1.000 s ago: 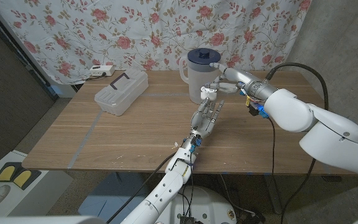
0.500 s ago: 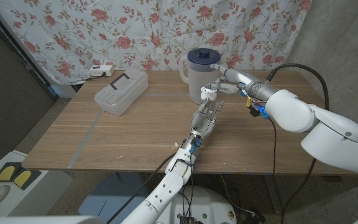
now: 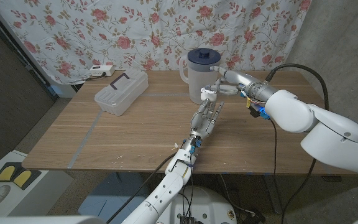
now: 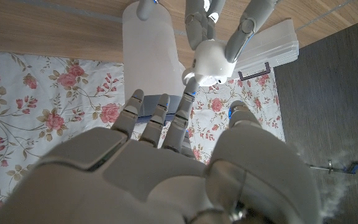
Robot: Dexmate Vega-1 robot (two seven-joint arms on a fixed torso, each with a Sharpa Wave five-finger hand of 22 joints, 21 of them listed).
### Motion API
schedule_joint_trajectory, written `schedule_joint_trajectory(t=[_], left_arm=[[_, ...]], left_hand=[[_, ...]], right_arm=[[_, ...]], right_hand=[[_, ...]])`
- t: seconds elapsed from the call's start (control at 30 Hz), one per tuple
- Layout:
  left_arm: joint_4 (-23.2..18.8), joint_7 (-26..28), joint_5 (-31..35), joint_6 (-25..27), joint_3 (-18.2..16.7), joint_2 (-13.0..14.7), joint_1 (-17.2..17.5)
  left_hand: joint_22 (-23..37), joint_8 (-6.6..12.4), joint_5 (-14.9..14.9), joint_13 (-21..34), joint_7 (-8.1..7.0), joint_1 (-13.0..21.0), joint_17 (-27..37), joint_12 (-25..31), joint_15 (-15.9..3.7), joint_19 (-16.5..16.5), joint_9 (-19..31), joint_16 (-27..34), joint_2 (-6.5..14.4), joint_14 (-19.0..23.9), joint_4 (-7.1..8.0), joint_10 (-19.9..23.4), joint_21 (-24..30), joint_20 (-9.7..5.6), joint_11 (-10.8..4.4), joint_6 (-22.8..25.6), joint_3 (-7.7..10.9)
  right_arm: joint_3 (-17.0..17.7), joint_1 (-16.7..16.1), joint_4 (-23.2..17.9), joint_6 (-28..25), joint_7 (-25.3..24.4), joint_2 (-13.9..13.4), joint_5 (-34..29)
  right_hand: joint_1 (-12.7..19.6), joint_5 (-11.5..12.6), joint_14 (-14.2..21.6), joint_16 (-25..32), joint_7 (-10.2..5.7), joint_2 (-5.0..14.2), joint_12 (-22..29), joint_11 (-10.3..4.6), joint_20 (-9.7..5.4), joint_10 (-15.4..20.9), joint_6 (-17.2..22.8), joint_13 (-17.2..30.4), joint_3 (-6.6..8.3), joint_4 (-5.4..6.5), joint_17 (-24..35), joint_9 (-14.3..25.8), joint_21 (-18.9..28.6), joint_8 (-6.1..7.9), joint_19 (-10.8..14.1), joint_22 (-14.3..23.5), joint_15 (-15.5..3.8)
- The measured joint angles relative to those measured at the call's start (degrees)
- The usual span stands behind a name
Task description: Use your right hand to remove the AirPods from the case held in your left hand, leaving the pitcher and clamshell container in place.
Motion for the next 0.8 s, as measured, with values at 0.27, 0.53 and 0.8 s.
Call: schedule_joint_trajectory(t=[0.27, 0.53, 0.8], left_arm=[[0.00, -0.03, 0.08, 0.21, 0.04, 0.30, -0.16], [-0.24, -0.49, 0.17, 0.66, 0.04, 0.89, -0.42], [-0.31, -1.30, 0.23, 1.32, 0.03, 1.56, -0.81]], left_hand=[[0.00, 0.00, -0.04, 0.00, 0.01, 0.00, 0.28, -0.01, 0.00, 0.00, 0.00, -0.06, 0.00, 0.00, -0.09, 0.00, 0.00, 0.00, 0.00, 0.00, -0.09], [0.00, 0.00, -0.09, 0.01, 0.02, 0.00, 0.28, -0.19, 0.32, 0.00, 0.00, 0.16, 0.00, 0.32, -0.15, 0.11, 0.00, 0.00, -0.06, 0.00, -0.16], [0.00, 0.20, -0.14, 0.01, 0.03, 0.00, 0.28, -0.36, 0.31, 0.00, 0.01, 0.18, 0.00, 0.31, -0.16, 0.12, 0.00, 0.00, -0.06, 0.00, -0.16]], right_arm=[[-0.48, 0.72, 0.00, -0.11, 1.12, -0.70, -0.49], [-0.91, 1.47, -0.20, -0.29, 2.40, -1.35, -1.15], [-1.07, 2.55, -0.62, -0.66, 3.82, -2.38, -1.63]], right_hand=[[3.63, 2.88, -0.69, -0.91, -0.52, -0.07, -1.30, -0.46, 0.00, -0.61, -0.52, -0.84, 2.99, -3.02, -1.18, 0.00, 0.00, -0.28, 0.00, 0.00, -0.68], [6.80, 7.18, -0.69, -1.36, -0.29, 0.52, -2.25, -0.68, 0.33, -0.39, -0.29, -1.59, 5.54, -5.86, -1.79, 0.00, 0.00, -0.28, 0.33, 0.00, -0.68], [9.22, 10.67, -0.69, -1.68, -0.48, 0.87, -2.73, -0.98, 0.11, -0.08, -0.10, -1.94, 7.94, -6.43, -2.06, 0.01, 0.00, -0.28, 0.54, -0.05, -0.68]])
